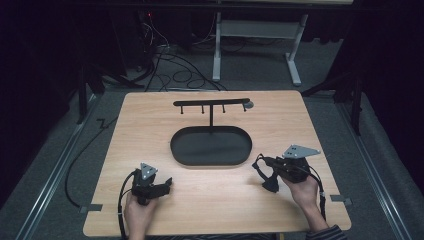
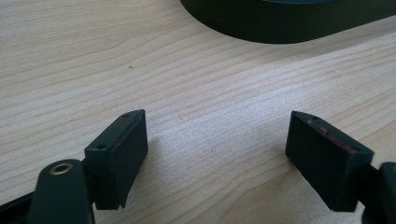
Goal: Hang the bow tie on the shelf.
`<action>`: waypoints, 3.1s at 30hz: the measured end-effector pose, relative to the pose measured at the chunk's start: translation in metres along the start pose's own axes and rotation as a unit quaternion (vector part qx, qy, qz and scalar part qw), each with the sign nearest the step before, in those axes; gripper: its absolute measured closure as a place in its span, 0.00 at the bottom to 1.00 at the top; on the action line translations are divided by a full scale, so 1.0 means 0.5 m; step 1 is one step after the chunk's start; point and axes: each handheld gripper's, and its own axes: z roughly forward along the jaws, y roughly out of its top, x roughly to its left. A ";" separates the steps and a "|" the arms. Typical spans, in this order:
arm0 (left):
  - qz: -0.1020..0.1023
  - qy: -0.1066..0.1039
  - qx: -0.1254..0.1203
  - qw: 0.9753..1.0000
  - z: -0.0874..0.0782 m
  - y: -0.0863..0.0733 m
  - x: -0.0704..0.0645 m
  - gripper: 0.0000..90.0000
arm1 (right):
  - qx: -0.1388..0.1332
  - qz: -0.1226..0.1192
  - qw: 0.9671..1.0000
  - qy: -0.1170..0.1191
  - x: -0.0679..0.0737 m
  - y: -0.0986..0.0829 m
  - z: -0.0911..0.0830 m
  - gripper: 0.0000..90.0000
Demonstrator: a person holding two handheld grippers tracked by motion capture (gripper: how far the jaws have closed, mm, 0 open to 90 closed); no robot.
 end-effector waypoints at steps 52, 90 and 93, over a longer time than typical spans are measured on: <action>0.000 0.000 0.000 1.000 0.000 0.000 0.000 0.24 | -0.039 -0.032 0.999 0.011 -0.018 0.146 -0.003 1.00; 0.000 0.000 0.000 1.000 0.000 0.000 0.000 0.23 | -0.048 -0.029 0.998 0.002 -0.039 0.206 0.014 1.00; 0.000 0.000 0.000 1.000 0.000 0.000 0.000 0.23 | -0.050 -0.030 0.998 0.001 -0.039 0.211 0.015 1.00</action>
